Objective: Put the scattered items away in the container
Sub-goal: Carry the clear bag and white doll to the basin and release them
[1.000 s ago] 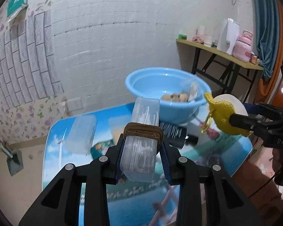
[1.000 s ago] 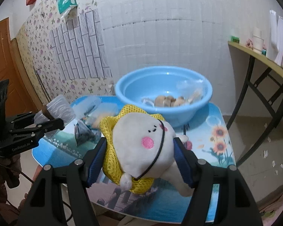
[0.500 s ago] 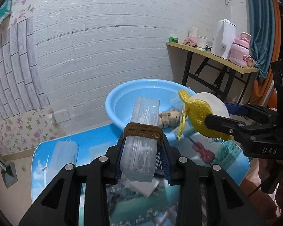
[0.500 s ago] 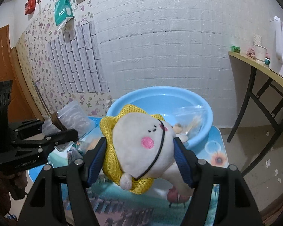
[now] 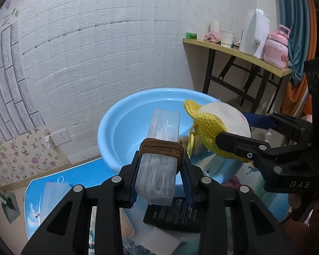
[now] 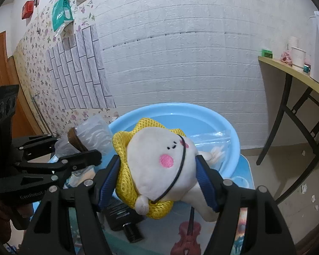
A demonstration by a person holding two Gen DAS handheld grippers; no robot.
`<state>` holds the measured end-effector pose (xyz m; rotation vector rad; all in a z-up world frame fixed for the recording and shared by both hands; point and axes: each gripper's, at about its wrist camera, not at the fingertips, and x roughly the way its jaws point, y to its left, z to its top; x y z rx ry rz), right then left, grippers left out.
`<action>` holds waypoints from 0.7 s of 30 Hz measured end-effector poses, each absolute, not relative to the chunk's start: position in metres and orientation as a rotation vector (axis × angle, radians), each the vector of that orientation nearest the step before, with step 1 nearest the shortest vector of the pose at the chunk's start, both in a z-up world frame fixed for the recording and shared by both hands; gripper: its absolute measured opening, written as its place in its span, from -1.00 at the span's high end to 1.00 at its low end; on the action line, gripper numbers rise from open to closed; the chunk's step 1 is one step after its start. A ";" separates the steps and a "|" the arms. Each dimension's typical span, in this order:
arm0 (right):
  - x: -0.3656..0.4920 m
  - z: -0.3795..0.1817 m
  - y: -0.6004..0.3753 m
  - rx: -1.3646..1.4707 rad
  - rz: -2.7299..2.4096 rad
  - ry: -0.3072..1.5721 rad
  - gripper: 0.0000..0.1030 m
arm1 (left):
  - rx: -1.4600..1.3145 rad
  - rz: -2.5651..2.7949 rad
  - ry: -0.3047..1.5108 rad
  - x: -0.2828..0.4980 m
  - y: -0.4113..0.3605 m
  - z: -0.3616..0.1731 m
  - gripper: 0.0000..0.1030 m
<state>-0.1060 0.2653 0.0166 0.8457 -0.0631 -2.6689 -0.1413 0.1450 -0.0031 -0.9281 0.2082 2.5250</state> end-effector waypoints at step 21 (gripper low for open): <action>-0.112 0.013 0.258 0.878 -2.669 -0.025 -0.50 | -0.921 2.579 0.187 -0.138 0.131 0.005 -0.18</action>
